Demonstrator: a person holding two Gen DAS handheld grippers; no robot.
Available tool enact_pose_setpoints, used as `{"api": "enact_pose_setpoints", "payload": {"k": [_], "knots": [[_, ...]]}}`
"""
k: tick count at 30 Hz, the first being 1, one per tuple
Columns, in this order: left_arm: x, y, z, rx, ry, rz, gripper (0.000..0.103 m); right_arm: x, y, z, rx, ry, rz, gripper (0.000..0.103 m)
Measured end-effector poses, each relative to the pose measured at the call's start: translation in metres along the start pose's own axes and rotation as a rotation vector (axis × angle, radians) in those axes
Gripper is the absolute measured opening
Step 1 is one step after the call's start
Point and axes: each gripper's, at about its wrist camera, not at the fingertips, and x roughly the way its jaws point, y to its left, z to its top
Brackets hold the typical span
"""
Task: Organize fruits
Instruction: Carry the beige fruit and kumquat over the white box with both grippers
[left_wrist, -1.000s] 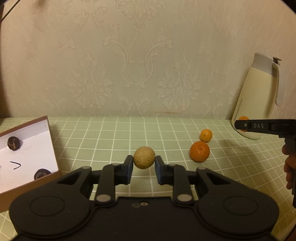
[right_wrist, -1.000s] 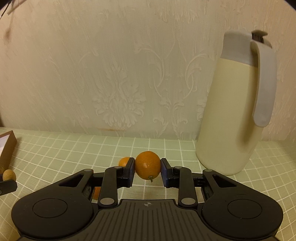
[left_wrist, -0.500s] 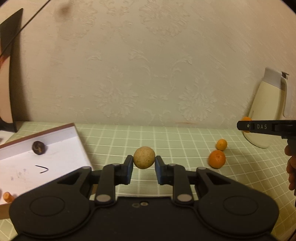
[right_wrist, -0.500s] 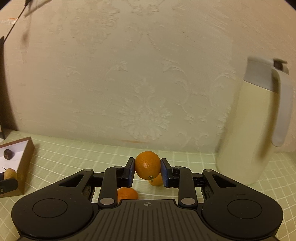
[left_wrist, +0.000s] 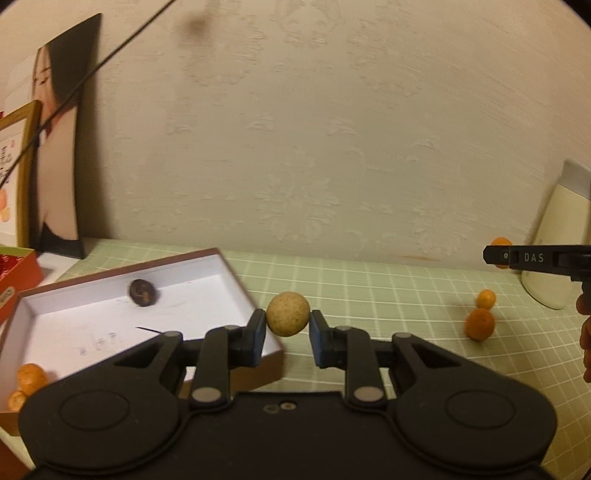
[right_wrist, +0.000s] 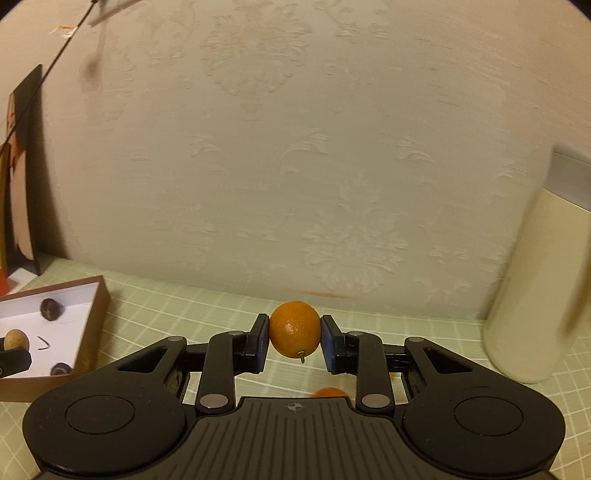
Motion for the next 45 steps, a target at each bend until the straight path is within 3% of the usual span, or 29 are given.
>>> {"api": "enact_pose_setpoints", "payload": {"k": [23,45], "knots": [[-0.041,0.094,-0.006,-0.104,-0.024,0.179,0.015,0.006,0.114,0.007,-0.099,-0.014,0.188,0.030],[-0.053,0.140,-0.015,-0.165,-0.028,0.271,0.015,0.010,0.180,0.003,-0.164,-0.009,0.301,0.030]]}}
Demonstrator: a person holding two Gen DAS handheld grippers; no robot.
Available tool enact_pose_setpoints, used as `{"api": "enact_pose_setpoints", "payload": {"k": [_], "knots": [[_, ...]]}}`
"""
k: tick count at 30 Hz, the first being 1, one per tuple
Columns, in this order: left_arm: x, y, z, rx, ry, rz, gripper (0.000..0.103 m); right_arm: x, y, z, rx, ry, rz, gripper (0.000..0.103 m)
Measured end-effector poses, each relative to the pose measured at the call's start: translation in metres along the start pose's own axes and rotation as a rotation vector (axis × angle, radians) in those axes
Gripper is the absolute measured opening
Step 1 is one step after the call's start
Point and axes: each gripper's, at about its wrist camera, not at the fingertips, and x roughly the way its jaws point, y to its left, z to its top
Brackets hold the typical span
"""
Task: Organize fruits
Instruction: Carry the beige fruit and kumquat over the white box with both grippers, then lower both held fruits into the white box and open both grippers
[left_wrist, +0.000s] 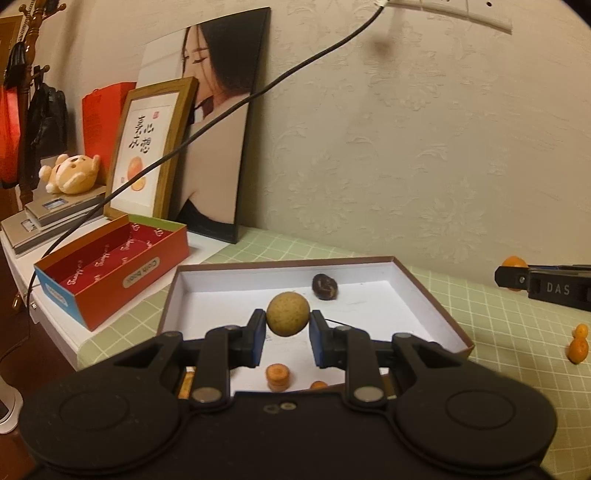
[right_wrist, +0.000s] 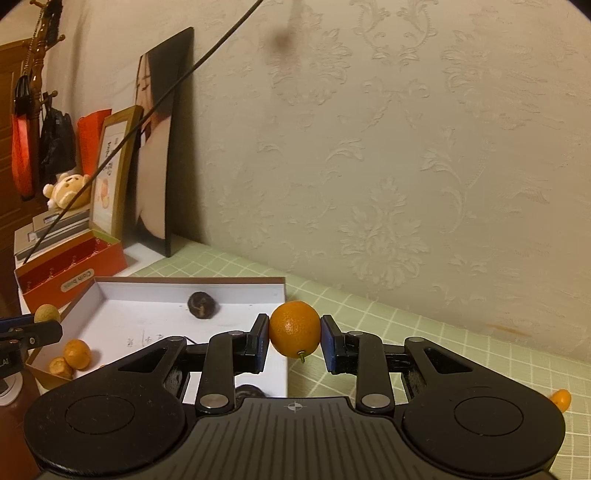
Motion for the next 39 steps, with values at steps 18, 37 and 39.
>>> {"api": "enact_pose_setpoints", "payload": {"k": [18,37,39], "knots": [[0.009,0.035,-0.003,-0.048,0.002,0.077,0.015,0.024,0.038,-0.001,-0.033,0.028,0.092,0.030],[0.022,0.038,-0.007,-0.048,0.009,0.081,0.015,0.047,0.052,-0.006,-0.036,0.058,0.132,0.030],[0.024,0.038,-0.007,-0.047,0.012,0.081,0.015,0.048,0.051,-0.007,-0.035,0.062,0.133,0.030]]}}
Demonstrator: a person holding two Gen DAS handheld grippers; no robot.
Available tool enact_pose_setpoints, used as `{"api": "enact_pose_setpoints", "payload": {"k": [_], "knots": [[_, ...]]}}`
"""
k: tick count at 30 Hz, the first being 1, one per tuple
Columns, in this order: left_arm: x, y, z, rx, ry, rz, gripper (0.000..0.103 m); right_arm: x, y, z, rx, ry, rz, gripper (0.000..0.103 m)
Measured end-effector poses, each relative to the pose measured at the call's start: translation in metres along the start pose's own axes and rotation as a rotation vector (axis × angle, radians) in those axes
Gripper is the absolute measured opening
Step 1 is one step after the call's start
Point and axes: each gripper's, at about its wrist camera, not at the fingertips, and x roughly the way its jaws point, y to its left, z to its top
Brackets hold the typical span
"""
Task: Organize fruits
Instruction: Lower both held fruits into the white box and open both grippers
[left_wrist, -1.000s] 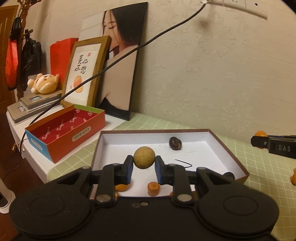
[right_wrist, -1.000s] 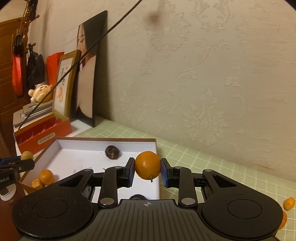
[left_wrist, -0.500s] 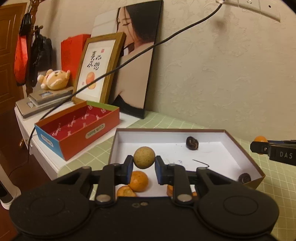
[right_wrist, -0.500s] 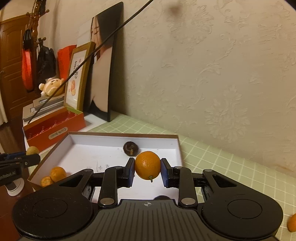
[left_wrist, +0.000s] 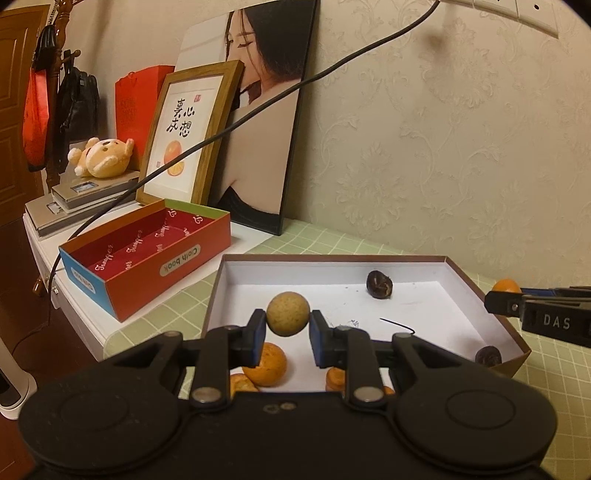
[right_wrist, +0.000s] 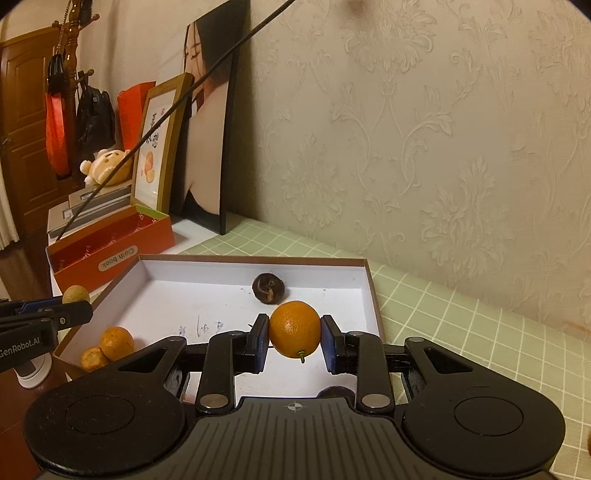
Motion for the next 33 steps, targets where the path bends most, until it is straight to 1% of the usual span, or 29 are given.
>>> {"api": "enact_pose_setpoints", "payload": {"k": [22,23,24,25,26,27,28,29,30,31,33], "knots": [[0.004,0.000,0.000,0.005,0.007,-0.008,0.015,0.003,0.003,-0.002,-0.002,0.001,0.017,0.030],[0.006,-0.001,-0.001,0.008,0.010,-0.006,0.019,0.004,0.004,-0.001,-0.007,0.003,0.012,0.030],[0.007,-0.003,-0.001,0.014,0.013,0.002,0.039,0.005,0.005,-0.002,-0.020,-0.001,0.008,0.031],[0.007,-0.004,-0.001,0.019,0.002,0.016,0.057,0.006,0.006,-0.002,-0.038,-0.005,-0.005,0.068],[0.005,-0.005,-0.001,0.023,-0.031,0.038,0.092,0.006,0.007,-0.003,-0.044,-0.024,-0.045,0.100],[0.000,-0.006,-0.001,0.035,-0.074,0.060,0.096,0.001,0.008,-0.005,-0.041,-0.083,-0.064,0.103],[-0.002,-0.007,0.000,0.054,-0.094,0.071,0.097,-0.001,0.007,-0.005,-0.043,-0.112,-0.039,0.103],[-0.003,-0.008,0.001,0.061,-0.101,0.078,0.097,0.001,0.006,-0.003,-0.041,-0.103,-0.030,0.103],[-0.003,-0.006,0.001,0.055,-0.101,0.080,0.097,0.002,0.006,-0.002,-0.034,-0.110,-0.042,0.103],[-0.002,-0.005,0.001,0.045,-0.095,0.074,0.097,0.002,0.005,-0.002,-0.027,-0.122,-0.045,0.103],[-0.001,-0.002,0.003,0.033,-0.086,0.073,0.097,0.006,0.003,-0.002,-0.014,-0.111,-0.042,0.103]]}}
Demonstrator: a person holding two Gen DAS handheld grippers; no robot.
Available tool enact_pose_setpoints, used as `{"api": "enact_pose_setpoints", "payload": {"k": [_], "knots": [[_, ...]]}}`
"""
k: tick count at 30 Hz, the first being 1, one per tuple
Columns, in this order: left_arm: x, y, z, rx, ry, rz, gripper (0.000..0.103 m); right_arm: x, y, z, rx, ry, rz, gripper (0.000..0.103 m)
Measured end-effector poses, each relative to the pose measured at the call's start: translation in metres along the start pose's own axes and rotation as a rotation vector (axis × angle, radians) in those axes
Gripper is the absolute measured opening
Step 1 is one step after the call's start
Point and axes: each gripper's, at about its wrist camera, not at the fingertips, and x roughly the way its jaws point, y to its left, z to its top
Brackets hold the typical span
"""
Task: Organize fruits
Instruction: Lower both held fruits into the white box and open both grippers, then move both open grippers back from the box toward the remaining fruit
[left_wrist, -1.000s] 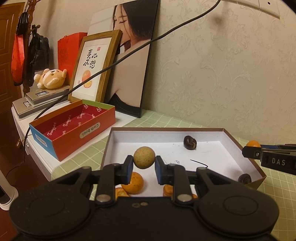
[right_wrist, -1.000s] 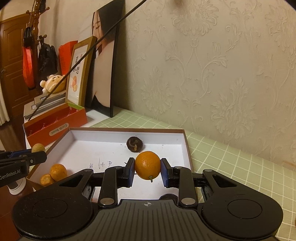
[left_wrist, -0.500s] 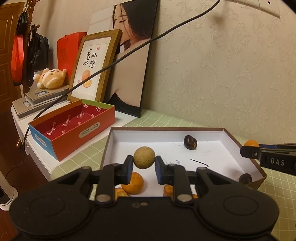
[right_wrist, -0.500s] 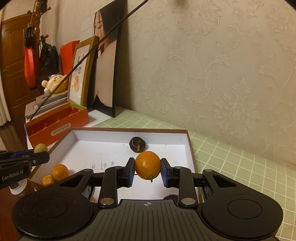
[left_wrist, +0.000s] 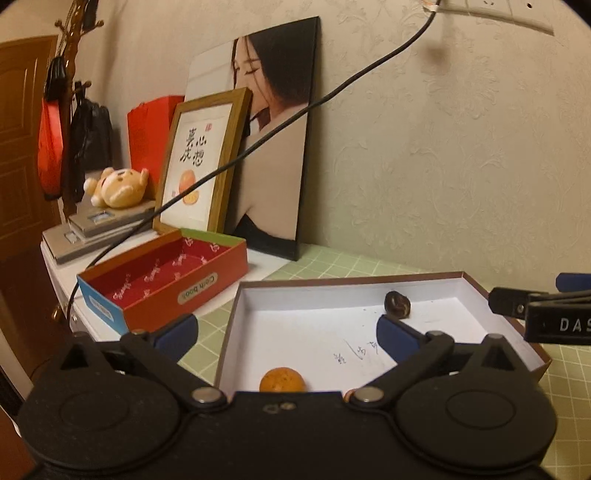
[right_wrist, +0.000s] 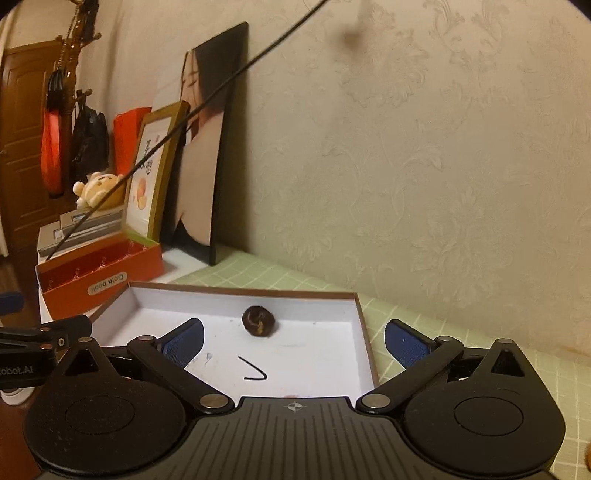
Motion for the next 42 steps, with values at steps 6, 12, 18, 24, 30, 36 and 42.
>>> {"api": "enact_pose_setpoints", "payload": {"k": [6,12,18,24,30,36,42], "knots": [[-0.002,0.004,0.002,-0.015,-0.011,0.004,0.097,0.007,0.002,0.000,0.000,-0.001,0.002,0.103],[-0.002,0.006,0.002,-0.021,-0.004,-0.002,0.097,-0.005,-0.001,-0.003,-0.003,0.002,0.005,0.103],[-0.003,0.006,0.002,-0.025,-0.001,-0.004,0.097,-0.005,0.000,-0.003,0.001,0.005,0.003,0.103],[-0.004,0.007,0.002,-0.028,0.000,0.001,0.097,-0.005,0.001,-0.003,0.000,0.009,0.005,0.103],[-0.004,0.007,0.001,-0.023,0.006,0.007,0.097,-0.008,-0.001,-0.004,0.013,0.006,0.002,0.103],[-0.006,0.000,0.003,0.007,-0.004,0.009,0.097,-0.012,-0.006,-0.003,0.017,0.007,-0.006,0.103],[-0.010,-0.008,0.004,0.000,-0.017,0.001,0.097,-0.021,-0.019,-0.003,0.027,0.011,-0.017,0.103]]}}
